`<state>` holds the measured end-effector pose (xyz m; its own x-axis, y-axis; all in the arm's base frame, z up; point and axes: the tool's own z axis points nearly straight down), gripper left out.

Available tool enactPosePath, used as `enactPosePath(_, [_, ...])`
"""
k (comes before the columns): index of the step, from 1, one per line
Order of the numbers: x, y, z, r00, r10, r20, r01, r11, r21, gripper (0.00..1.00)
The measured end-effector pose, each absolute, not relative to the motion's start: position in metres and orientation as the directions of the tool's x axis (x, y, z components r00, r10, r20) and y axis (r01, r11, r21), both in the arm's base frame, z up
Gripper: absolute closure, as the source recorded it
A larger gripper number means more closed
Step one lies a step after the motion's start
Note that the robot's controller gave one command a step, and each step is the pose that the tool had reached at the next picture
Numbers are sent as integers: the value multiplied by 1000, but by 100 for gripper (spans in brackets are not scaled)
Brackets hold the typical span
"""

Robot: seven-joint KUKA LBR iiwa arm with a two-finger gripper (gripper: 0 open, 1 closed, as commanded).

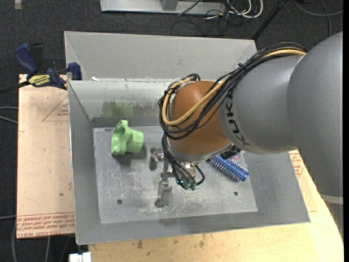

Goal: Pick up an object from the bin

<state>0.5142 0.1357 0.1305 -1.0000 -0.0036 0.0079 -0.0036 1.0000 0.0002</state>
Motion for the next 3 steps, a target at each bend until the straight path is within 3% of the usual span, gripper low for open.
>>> enactPosePath(2, [636,181,68,-1000,-24,-5,-24,1000,3,0])
enactPosePath(3, [658,220,80,-1000,-18,-7,-18,1000,4,0])
